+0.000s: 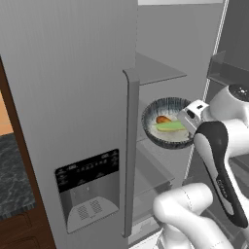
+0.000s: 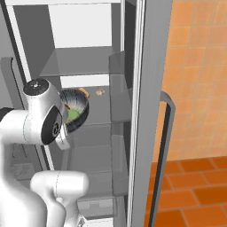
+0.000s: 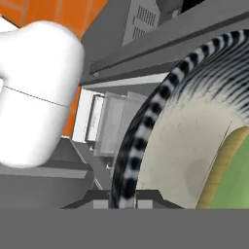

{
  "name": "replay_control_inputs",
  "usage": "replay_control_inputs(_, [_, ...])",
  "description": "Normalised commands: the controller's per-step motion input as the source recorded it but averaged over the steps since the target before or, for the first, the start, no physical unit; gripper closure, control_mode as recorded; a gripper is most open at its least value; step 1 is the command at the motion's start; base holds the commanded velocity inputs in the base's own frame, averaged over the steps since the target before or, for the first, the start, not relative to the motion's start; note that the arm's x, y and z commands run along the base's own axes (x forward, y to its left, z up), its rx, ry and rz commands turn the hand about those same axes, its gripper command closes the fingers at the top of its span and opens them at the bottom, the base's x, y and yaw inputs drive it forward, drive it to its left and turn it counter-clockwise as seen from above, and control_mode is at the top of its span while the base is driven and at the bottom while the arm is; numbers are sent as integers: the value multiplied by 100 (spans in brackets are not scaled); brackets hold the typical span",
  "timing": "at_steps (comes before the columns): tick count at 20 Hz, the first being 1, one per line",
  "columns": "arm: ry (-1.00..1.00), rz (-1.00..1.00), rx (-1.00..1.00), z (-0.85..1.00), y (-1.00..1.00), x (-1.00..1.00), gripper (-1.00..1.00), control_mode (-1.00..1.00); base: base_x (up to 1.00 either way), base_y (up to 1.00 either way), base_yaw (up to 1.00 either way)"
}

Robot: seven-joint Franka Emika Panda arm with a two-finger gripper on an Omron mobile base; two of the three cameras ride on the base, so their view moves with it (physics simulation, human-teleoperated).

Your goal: Pick the chicken drumstick and corn from their plates and place them in the bowl. Then put the bowl in the fridge.

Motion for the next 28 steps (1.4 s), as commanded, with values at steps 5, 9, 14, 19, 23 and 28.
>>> replay_control_inputs(5, [-10,0,14,-15,9,88,100,-100,0,0,0])
replay_control_inputs(9, [-9,0,12,-37,26,56,100,-100,0,0,0])
replay_control_inputs(14, [-4,0,10,-38,19,39,100,-100,0,0,0])
replay_control_inputs(19, [0,0,5,-24,2,49,100,-100,0,0,0])
replay_control_inputs(23, [0,0,1,-13,3,57,100,-100,0,0,0])
replay_control_inputs(28, [2,0,0,-12,9,50,100,-100,0,0,0])
